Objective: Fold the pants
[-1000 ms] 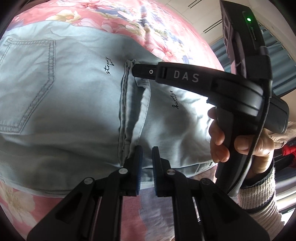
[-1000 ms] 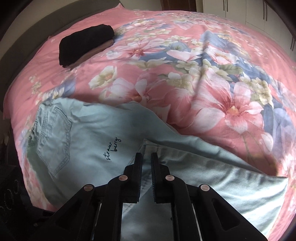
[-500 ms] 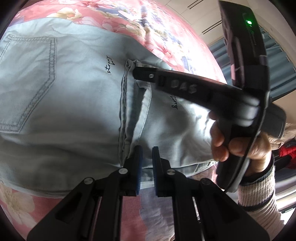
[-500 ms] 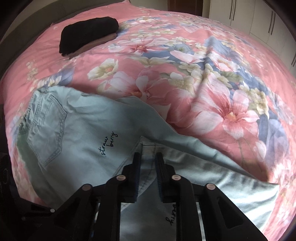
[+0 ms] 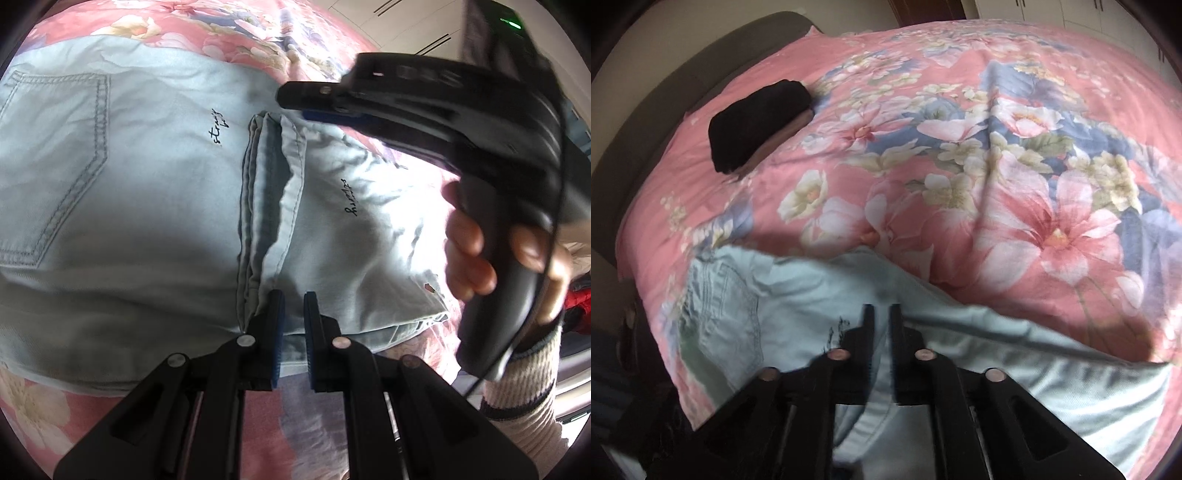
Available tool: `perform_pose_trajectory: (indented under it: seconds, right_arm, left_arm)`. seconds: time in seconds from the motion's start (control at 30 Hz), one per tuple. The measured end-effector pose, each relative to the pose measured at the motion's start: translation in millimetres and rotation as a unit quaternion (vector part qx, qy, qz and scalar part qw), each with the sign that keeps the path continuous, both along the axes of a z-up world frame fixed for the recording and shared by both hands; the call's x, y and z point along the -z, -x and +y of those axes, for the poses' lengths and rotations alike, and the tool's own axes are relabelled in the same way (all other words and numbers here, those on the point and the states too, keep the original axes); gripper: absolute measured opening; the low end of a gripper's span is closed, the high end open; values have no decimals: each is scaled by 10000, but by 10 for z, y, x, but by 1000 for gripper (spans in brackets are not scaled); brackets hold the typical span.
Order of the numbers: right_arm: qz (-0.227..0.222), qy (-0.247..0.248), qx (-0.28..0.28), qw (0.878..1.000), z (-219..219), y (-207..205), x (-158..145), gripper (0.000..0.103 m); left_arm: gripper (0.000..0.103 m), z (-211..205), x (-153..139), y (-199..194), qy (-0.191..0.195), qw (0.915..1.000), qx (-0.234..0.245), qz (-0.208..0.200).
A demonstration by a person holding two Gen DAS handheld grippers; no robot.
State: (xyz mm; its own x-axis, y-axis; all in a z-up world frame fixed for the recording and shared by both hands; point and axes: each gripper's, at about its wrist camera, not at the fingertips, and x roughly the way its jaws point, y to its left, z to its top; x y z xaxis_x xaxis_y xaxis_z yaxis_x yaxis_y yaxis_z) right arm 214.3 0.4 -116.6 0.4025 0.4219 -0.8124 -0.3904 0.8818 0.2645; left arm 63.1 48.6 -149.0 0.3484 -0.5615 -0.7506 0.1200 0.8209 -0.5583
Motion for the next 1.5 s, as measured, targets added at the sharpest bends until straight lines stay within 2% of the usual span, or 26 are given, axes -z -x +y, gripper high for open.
perform_pose_trajectory:
  seconds: [0.03, 0.07, 0.2, 0.27, 0.37, 0.4, 0.53, 0.67, 0.73, 0.8, 0.93, 1.03, 1.13, 1.2, 1.23, 1.3, 1.33, 1.4, 1.43, 1.47, 1.5]
  right_arm:
    - [-73, 106, 4, 9999, -5, 37, -27, 43]
    - [-123, 221, -22, 9997, -6, 79, -40, 53]
    - [67, 623, -416, 9972, 99, 161, 44, 53]
    - [250, 701, -453, 9962, 102, 153, 121, 49]
    - [673, 181, -345, 9970, 42, 34, 284, 34]
    - [747, -115, -292, 9967, 26, -42, 345, 34]
    - [678, -662, 3, 9955, -33, -180, 432, 33]
    - [235, -1290, 355, 9907, -365, -27, 223, 33]
    - [364, -1340, 377, 9896, -516, 75, 139, 33]
    - [466, -1190, 323, 9913, -661, 269, 108, 33]
    - [38, -214, 187, 9996, -849, 784, 109, 33]
    - [1, 262, 206, 9994, -965, 1128, 288, 33]
    - [-251, 360, 118, 9990, -1060, 1368, 360, 33]
    - [-214, 238, 161, 9994, -1126, 1430, 229, 33]
    - [-265, 24, 159, 9995, -1185, 1459, 137, 33]
    - [-546, -170, 286, 9980, -1299, 1473, 6, 34]
    - [-657, -46, 438, 9969, -1355, 1449, -1, 36]
    - [-367, 404, 782, 9954, -1434, 1353, 172, 36]
    - [-99, 424, 772, 9961, -1442, 1327, 293, 36]
    - [-59, 420, 750, 9963, -1444, 1343, 362, 37]
    - [-213, 455, 728, 9961, -1436, 1377, 346, 37]
  left_arm:
    - [10, -5, -1, -1, 0, 10000, -12, -6]
    - [10, -5, -1, 2, 7, 10000, -21, -12]
    - [10, 12, 1, 10, 53, 10000, -27, -2]
    - [10, 18, -4, 9, 47, 10000, -13, 1]
    - [10, 14, -2, 9, 19, 10000, -17, -10]
    - [10, 11, 0, 12, 3, 10000, -25, -14]
    - [10, 28, -17, 18, -4, 9999, -96, -28]
    - [10, 49, -7, 27, 39, 9999, -81, 46]
    - [10, 47, -13, 29, 10, 10000, -76, 35]
    - [10, 55, -10, 26, 37, 9999, -96, 45]
    - [10, 78, 4, 10, 74, 9999, -92, 69]
    - [10, 49, -13, -17, -3, 9999, -73, 73]
    - [10, 44, -2, -27, -44, 10000, -34, 68]
    - [10, 55, -22, -27, -40, 10000, -18, 67]
    - [10, 67, -39, -18, -32, 10000, -10, 69]
    - [13, 81, -105, 14, -12, 10000, -16, 32]
    - [19, 105, -136, 47, 12, 10000, -23, -28]
    - [39, 202, -216, 130, -58, 9998, -135, -149]
    - [57, 291, -261, 191, -124, 9993, -268, -241]
    - [64, 397, -304, 253, -104, 9986, -412, -319]
    - [64, 527, -336, 315, -3, 9978, -556, -359]
